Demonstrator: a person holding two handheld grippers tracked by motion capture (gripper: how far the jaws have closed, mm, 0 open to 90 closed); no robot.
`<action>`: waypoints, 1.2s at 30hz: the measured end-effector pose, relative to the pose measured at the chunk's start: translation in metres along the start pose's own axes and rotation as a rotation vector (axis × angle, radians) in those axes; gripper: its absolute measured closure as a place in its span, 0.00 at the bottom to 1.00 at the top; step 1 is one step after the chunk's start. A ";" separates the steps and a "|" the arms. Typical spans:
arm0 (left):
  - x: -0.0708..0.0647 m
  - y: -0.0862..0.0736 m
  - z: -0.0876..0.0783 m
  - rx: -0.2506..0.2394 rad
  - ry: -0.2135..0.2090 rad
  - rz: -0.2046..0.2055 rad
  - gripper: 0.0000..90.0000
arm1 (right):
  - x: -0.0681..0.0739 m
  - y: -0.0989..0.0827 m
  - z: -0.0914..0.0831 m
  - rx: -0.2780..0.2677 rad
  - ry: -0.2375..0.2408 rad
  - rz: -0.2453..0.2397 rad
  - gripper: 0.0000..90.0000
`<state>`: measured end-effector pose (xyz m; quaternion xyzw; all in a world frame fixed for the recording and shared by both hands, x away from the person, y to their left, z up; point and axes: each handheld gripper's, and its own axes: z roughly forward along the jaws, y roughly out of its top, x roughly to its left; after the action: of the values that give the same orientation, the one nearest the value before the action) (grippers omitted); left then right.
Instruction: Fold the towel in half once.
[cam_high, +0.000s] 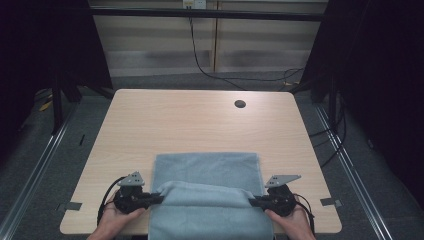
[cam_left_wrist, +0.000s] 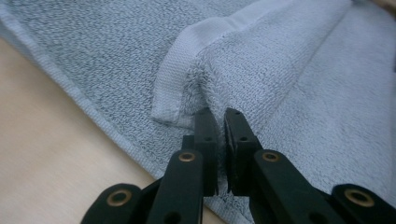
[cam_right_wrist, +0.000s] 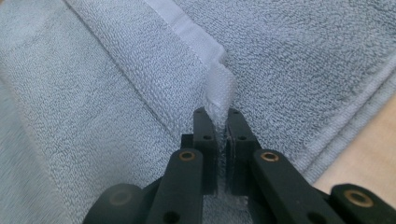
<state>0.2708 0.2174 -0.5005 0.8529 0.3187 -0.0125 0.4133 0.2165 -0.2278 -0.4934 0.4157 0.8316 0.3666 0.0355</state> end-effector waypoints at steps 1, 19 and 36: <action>0.005 0.004 0.002 -0.002 0.011 0.001 0.95 | -0.002 0.003 0.002 0.002 -0.002 0.005 0.95; 0.106 0.072 0.035 -0.041 0.161 -0.065 0.95 | -0.066 0.085 0.055 -0.004 -0.069 0.069 0.95; 0.147 0.104 0.052 -0.050 0.278 -0.123 0.95 | -0.114 0.138 0.094 -0.075 -0.158 0.141 0.95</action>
<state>0.4578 0.2114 -0.5036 0.8145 0.4249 0.0883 0.3849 0.4169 -0.2016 -0.5015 0.4993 0.7806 0.3649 0.0906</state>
